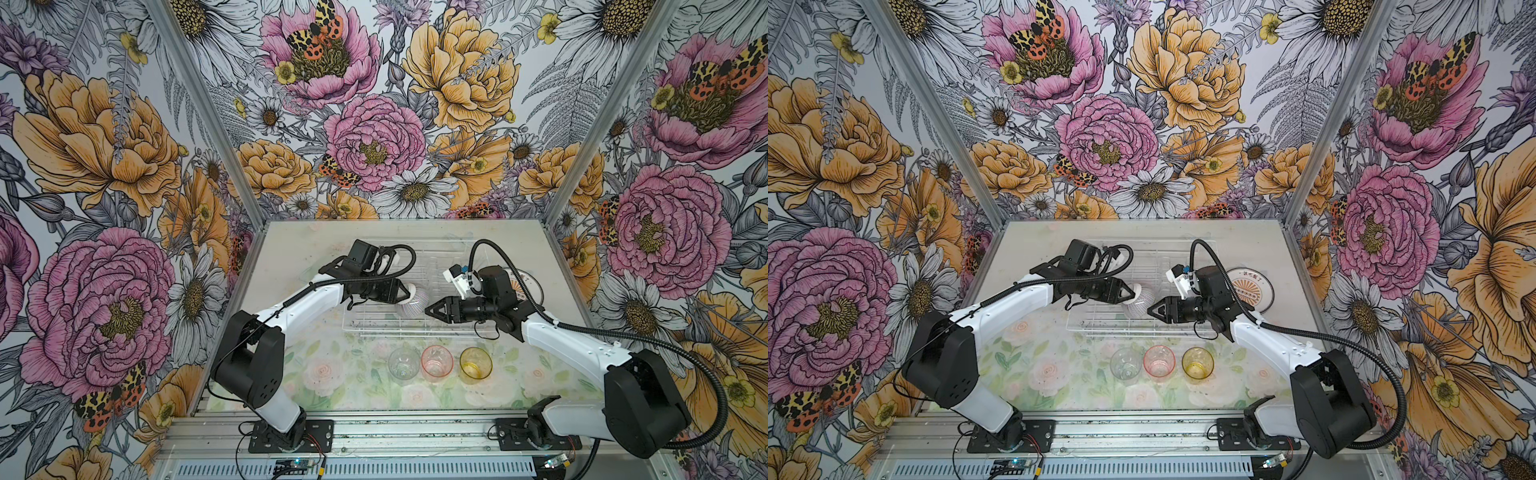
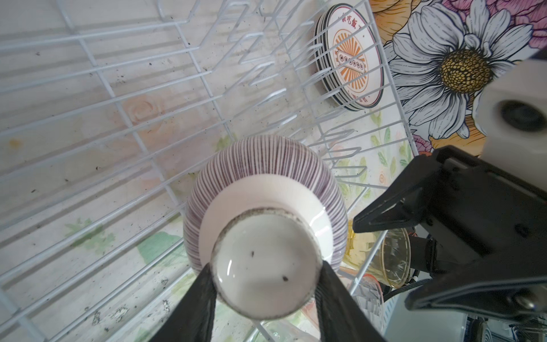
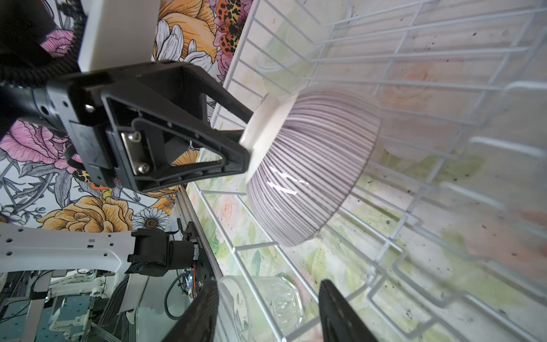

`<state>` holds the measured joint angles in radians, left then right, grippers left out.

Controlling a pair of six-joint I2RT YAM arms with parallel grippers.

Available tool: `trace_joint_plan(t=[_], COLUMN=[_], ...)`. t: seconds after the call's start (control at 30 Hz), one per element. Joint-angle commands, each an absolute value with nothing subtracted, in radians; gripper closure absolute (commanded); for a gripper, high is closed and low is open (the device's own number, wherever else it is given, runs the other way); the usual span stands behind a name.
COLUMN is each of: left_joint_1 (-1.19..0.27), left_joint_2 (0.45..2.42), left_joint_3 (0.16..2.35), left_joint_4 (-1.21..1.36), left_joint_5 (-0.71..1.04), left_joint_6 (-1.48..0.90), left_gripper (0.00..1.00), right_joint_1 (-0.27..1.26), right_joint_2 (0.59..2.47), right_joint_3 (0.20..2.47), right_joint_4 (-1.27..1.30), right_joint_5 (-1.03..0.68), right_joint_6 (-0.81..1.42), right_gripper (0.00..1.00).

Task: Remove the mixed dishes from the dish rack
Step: 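Close the right gripper on the striped bowl while the left gripper holds it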

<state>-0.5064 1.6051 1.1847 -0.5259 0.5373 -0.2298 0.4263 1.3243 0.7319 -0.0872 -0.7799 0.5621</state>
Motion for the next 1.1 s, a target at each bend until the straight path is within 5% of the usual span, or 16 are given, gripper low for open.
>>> trace_joint_plan(t=[0.0, 0.7, 0.93, 1.07], left_joint_1=[-0.498, -0.467, -0.471, -0.471], left_joint_2=[1.566, 1.553, 1.553, 1.549], left_joint_3=[1.180, 1.074, 1.062, 1.056], left_joint_4=[-0.416, -0.136, -0.078, -0.072], left_joint_5=[0.636, 0.813, 0.847, 0.853], left_joint_6=[-0.259, -0.411, -0.447, -0.452], left_gripper=[0.60, 0.60, 0.61, 0.61], right_joint_1=[0.431, 0.430, 0.420, 0.418], right_joint_2=[1.352, 1.438, 1.560, 1.624], right_joint_3=[0.696, 0.567, 0.547, 0.558], right_joint_4=[0.072, 0.778, 1.167, 1.272], right_joint_5=[-0.826, -0.855, -0.868, -0.861], right_joint_6=[0.634, 0.959, 1.166, 1.232], right_gripper=[0.44, 0.54, 0.71, 0.95])
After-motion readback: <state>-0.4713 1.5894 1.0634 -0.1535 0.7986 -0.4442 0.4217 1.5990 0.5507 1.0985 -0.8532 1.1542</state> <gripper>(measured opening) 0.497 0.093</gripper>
